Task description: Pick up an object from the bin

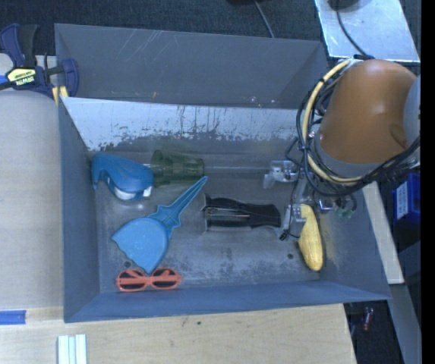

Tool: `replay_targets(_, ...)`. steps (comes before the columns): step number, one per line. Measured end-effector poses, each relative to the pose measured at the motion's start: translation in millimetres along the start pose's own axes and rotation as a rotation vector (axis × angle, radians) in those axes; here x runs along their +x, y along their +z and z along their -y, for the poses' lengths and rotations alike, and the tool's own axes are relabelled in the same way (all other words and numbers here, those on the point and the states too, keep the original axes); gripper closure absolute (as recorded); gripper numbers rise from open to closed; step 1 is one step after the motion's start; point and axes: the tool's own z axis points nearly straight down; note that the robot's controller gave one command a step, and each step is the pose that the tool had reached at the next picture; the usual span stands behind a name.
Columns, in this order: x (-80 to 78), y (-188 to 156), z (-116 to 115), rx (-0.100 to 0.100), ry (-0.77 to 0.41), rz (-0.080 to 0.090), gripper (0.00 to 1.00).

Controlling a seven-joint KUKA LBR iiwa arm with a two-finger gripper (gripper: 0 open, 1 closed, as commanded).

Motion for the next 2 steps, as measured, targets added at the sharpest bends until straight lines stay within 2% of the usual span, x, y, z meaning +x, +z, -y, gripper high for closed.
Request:
replay_targets(1,-1.9,-4.4,-0.1,0.001,-0.002,0.009,0.0)
replay_targets(2,-65.8,128.5,-25.5,0.0,0.097,0.007,0.0)
